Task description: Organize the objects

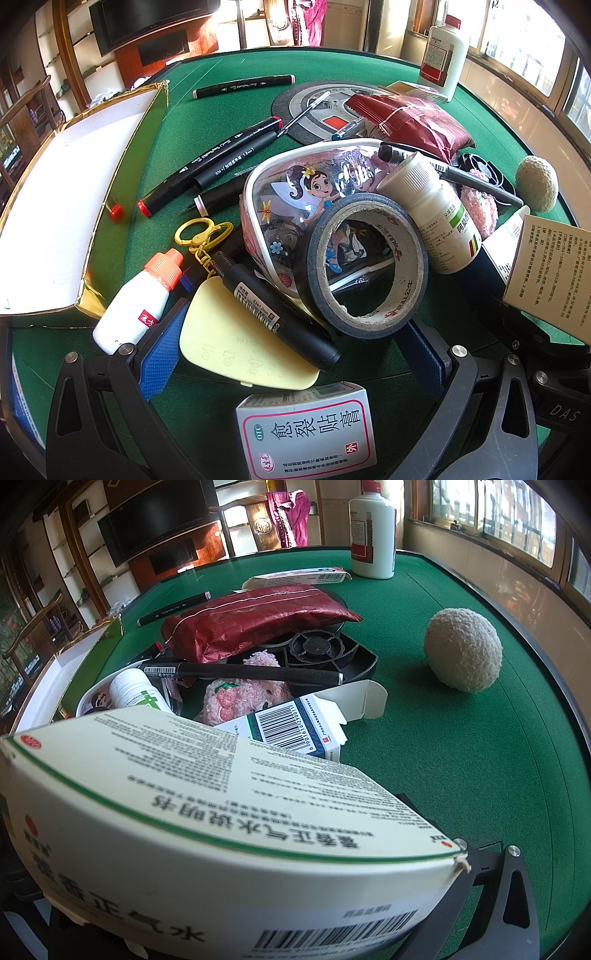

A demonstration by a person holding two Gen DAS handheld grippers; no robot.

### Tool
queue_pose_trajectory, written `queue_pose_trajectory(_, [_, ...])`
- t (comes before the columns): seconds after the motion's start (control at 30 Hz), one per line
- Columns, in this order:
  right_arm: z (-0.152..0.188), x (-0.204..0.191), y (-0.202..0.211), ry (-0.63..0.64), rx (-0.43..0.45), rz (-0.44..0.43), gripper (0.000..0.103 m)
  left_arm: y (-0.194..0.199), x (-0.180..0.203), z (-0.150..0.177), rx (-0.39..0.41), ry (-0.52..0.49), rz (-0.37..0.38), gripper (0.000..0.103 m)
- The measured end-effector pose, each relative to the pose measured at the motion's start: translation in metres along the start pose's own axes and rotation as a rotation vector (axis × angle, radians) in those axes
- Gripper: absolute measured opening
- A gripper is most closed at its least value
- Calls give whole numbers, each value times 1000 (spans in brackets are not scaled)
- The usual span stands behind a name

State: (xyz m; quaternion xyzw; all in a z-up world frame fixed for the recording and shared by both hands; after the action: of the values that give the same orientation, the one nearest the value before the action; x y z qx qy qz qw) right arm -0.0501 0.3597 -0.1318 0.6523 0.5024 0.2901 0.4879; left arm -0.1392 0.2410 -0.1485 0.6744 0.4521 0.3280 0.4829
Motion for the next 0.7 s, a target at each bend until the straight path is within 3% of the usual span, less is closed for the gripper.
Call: queue_pose_trajectory(0.7, [0, 0, -1, -1, 0, 0, 103, 0, 1, 1, 0, 0, 0, 103])
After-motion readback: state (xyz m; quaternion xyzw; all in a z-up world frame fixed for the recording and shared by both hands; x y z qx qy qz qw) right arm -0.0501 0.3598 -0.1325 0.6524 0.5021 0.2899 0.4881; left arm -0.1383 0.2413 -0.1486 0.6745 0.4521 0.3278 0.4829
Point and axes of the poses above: each gripper's, at about its wrist camera, not at the fingertips, and y roughly against the way its jaws point, x to its right, z to its underside, the point moved 7 cm from there along -y, roughly the way its jaws point, and after that the axes turned 13 degrees about -x, right-handed, at the moved point
